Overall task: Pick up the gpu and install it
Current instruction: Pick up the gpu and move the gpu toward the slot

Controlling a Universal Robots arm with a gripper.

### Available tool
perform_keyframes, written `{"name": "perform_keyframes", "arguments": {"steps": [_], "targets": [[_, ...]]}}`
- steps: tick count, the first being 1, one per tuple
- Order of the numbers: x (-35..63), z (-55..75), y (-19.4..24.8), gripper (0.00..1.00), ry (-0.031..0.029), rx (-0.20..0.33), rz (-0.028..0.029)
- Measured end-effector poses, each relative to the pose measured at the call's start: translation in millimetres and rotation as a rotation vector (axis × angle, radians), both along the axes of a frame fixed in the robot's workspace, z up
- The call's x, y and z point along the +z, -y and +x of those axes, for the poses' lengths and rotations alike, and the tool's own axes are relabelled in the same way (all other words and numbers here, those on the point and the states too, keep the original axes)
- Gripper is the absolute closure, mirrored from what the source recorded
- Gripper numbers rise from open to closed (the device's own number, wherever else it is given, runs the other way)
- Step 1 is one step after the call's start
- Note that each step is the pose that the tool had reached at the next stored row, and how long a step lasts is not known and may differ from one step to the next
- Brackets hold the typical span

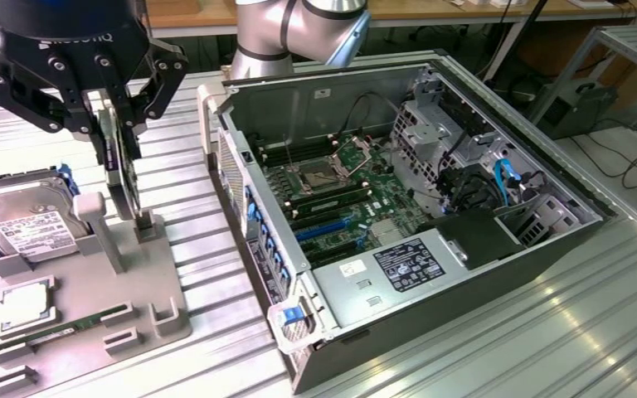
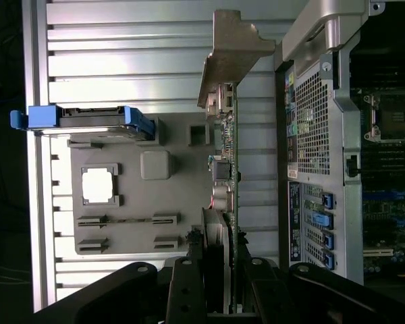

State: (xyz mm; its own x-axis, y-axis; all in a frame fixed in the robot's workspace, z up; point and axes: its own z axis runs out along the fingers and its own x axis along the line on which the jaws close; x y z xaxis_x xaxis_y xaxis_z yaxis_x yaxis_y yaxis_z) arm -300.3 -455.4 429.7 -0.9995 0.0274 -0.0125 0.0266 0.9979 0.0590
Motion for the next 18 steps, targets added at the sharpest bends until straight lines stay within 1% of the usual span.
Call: {"name": "perform_keyframes", "arguments": {"steps": [6,13,18], "targets": [[0.0,6.0,0.0,0.72,0.0001,0.000,0.0000],[-0.1,17.4,0.0,0.72,0.0001,0.000,0.0000],[-0.1,23.3,0.0,0.72,0.0001,0.000,0.0001]]}}
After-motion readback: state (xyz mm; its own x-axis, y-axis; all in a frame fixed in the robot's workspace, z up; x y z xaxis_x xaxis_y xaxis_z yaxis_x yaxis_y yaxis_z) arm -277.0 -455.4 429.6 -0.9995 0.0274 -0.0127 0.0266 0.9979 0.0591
